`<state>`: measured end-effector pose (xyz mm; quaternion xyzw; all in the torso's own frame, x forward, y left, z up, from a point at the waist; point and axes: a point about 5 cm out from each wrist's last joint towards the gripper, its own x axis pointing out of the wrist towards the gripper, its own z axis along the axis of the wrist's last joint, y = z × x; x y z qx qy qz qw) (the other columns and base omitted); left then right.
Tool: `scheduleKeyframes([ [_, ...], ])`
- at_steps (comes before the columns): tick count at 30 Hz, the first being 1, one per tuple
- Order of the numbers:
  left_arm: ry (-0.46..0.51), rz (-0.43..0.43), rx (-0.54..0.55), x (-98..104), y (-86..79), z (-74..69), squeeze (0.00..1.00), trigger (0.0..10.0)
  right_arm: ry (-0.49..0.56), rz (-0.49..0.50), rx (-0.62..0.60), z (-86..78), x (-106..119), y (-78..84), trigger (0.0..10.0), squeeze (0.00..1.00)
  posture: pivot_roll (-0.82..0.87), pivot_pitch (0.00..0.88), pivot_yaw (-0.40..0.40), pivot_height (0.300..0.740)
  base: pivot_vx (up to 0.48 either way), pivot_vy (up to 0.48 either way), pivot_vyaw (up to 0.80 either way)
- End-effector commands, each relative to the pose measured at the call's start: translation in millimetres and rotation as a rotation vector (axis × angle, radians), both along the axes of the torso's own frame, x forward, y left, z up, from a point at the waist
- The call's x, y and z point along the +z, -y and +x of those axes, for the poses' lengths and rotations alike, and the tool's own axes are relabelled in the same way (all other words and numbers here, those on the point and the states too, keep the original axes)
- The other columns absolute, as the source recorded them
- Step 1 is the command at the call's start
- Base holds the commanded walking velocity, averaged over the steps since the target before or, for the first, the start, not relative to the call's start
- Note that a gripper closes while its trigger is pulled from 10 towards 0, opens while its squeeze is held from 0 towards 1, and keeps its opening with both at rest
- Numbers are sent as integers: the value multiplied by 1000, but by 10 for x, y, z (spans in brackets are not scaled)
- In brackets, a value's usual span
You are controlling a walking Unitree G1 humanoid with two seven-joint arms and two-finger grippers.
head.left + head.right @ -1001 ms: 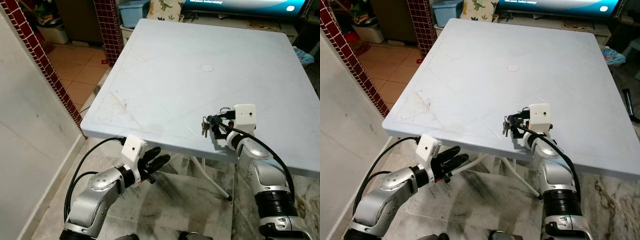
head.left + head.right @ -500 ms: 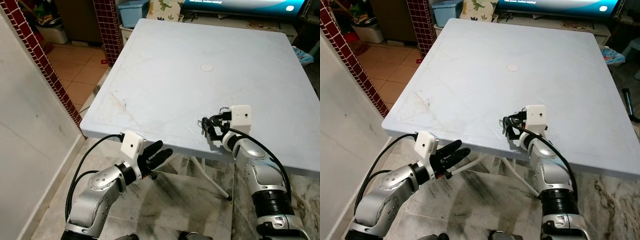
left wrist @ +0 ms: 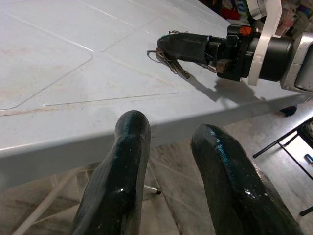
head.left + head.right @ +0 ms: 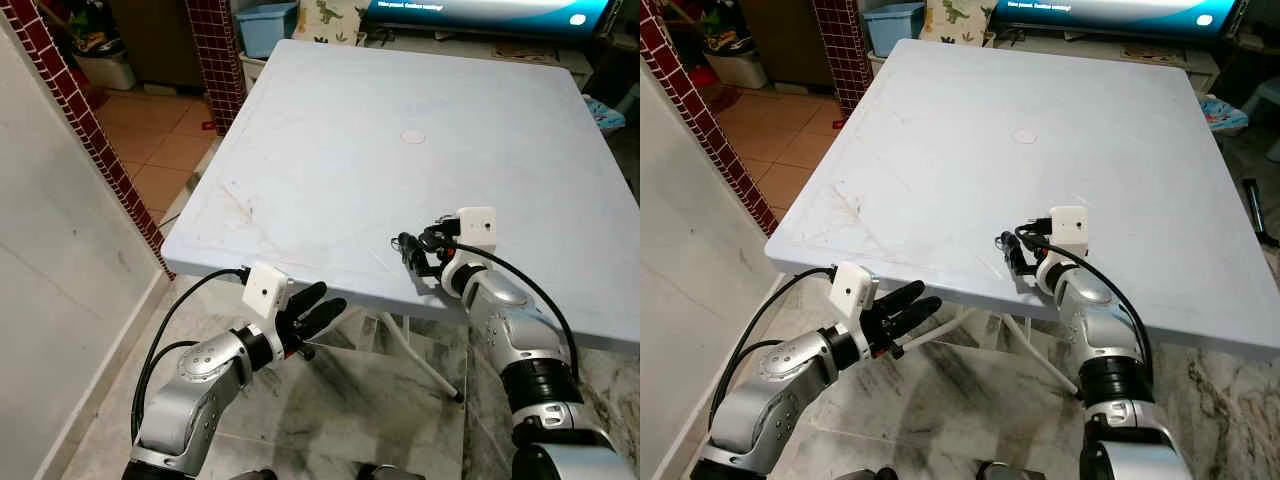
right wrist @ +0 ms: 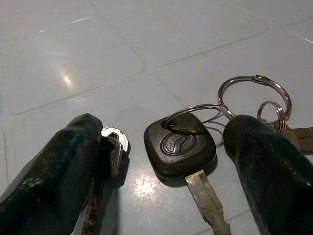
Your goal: Hang keys on a hook
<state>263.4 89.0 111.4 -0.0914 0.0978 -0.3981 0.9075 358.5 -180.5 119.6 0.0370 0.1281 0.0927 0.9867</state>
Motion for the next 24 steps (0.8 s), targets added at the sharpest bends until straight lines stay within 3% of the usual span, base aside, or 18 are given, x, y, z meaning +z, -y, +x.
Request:
scheduleKeyframes([
  [1,-1,14,4,-8,-6,-10,0,10000,-111,-4,-24,-87,-243,67,10000,0,-79,154,3,740,0,0,0],
  [2,-1,16,5,-8,-8,-12,0,10000,-132,8,-26,-95,-282,83,6235,0,-79,154,3,740,0,0,0],
  [3,-2,17,5,-9,-10,-17,0,10000,-168,36,-27,-119,-357,115,0,0,-78,157,4,740,0,0,0],
  [12,-8,19,-1,-16,-7,-18,0,10000,-199,90,31,-159,-434,83,0,0,-79,158,5,740,0,0,0],
  [24,-9,18,3,-17,-2,-17,0,10000,-227,65,92,-199,-520,33,0,0,-81,160,3,740,0,0,0],
])
